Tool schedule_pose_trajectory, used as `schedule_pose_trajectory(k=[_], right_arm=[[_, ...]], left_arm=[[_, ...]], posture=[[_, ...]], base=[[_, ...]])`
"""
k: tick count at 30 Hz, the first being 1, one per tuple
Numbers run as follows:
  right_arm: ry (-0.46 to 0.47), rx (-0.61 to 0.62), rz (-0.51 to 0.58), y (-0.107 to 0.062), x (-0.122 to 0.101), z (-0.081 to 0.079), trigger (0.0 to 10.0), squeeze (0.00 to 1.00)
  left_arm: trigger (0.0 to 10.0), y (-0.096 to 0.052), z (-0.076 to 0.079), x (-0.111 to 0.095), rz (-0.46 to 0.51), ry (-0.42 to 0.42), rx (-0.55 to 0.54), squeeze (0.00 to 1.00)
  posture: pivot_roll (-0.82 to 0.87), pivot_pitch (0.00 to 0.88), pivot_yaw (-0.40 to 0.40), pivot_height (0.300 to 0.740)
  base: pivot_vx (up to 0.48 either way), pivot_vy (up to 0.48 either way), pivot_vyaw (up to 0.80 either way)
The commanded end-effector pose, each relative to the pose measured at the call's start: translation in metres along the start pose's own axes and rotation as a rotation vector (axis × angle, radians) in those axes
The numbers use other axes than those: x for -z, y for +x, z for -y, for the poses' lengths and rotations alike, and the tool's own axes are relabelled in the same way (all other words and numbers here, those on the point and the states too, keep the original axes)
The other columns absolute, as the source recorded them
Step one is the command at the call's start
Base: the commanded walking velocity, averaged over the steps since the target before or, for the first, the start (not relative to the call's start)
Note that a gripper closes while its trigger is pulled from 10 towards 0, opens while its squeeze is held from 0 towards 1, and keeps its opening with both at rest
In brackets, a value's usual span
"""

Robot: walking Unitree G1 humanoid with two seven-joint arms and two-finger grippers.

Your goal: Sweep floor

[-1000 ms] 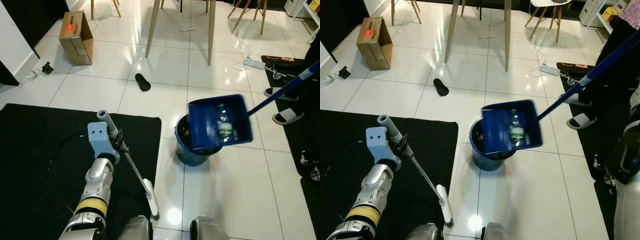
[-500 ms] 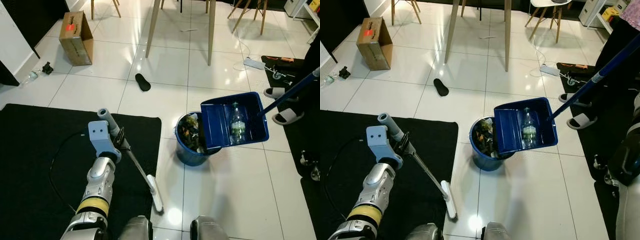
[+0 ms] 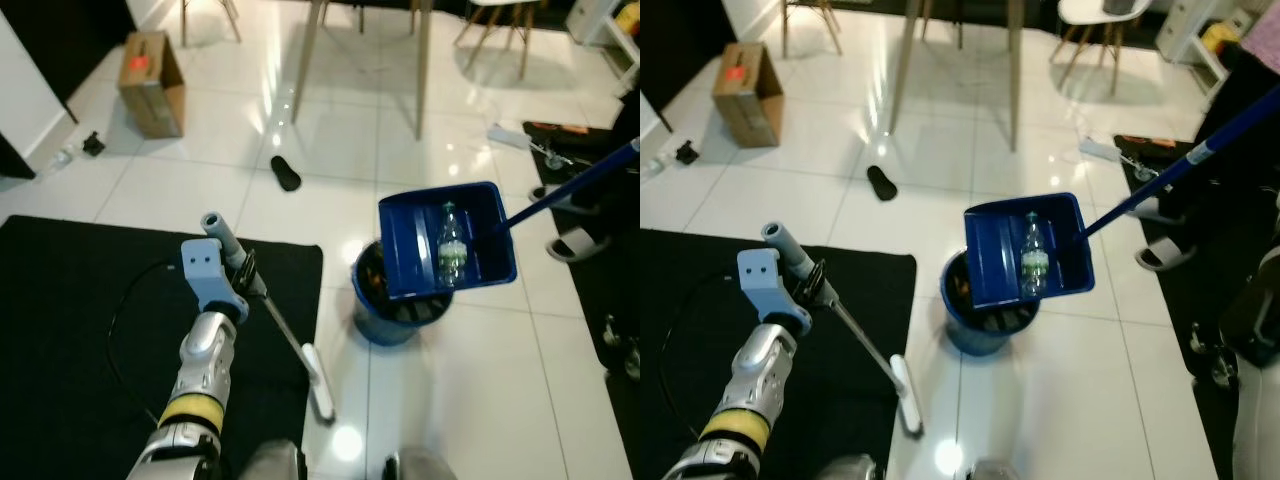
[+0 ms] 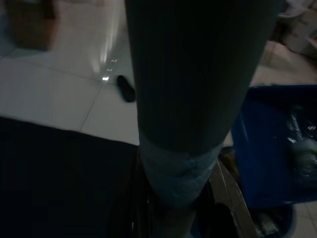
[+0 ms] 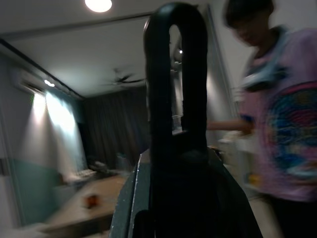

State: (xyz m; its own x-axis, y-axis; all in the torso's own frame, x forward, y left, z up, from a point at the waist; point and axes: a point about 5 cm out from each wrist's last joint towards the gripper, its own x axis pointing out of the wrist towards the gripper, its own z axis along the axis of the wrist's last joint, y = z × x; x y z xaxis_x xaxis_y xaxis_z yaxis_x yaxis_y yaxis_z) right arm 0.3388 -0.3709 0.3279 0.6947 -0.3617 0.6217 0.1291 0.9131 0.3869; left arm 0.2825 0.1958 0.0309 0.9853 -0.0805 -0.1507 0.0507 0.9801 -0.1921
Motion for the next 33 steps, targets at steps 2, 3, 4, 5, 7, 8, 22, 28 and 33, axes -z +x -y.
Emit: schedule_pose_trajectory(k=[2,3,4,5,7,8,22,28,33], right_arm=[[0.140,0.090,0.106,0.0007,-0.0189,0.0173,10.0,0.00],[0.153,0.096,0.110,0.0004,-0.0189,0.0182,10.0,0.00],[0.166,0.103,0.109,0.0000,-0.0182,0.0191,10.0,0.00],[0.176,0.107,0.108,-0.0003,-0.0176,0.0195,10.0,0.00],[0.182,0.105,0.102,-0.0005,-0.0165,0.0193,10.0,0.00],[0.182,0.105,0.102,-0.0005,-0.0165,0.0193,10.0,0.00],[0.233,0.104,0.104,-0.0006,-0.0135,0.0178,10.0,0.00],[0.244,0.114,0.105,-0.0017,-0.0118,0.0184,10.0,0.00],[0.246,0.120,0.104,-0.0029,-0.0111,0.0200,10.0,0.00]], left_arm=[[10.0,0.0043,0.0065,-0.0070,0.036,0.011,0.031,0.00],[10.0,0.0043,0.0065,-0.0070,0.036,0.012,0.031,0.00],[10.0,0.0039,0.0066,-0.0071,0.037,0.012,0.032,0.00],[10.0,0.0036,0.0067,-0.0072,0.038,0.012,0.033,0.00],[10.0,0.0031,0.0066,-0.0068,0.035,0.009,0.033,0.00],[10.0,0.0031,0.0066,-0.0068,0.035,0.009,0.033,0.00],[10.0,-0.0019,0.0039,-0.0035,0.028,0.021,0.044,0.00],[10.0,-0.0027,0.0046,-0.0029,0.019,0.019,0.051,0.00],[10.0,-0.0026,0.0070,-0.0030,0.016,0.024,0.064,0.00]], posture=[[0.08,0.000,-0.052,0.740],[0.08,0.000,-0.052,0.740],[0.08,0.000,-0.052,0.740],[0.08,0.000,-0.052,0.740],[0.08,0.000,-0.052,0.740],[0.08,0.000,-0.052,0.740],[0.10,0.000,-0.051,0.740],[0.10,0.000,-0.051,0.740],[0.10,0.000,-0.050,0.740]], base=[[0.435,0.000,0.00],[0.431,0.000,0.00],[0.431,0.000,0.00],[0.371,0.000,0.00],[0.371,0.000,0.00],[0.371,0.000,0.00],[0.000,0.000,0.00],[0.000,0.000,0.00],[0.000,0.000,0.00]])
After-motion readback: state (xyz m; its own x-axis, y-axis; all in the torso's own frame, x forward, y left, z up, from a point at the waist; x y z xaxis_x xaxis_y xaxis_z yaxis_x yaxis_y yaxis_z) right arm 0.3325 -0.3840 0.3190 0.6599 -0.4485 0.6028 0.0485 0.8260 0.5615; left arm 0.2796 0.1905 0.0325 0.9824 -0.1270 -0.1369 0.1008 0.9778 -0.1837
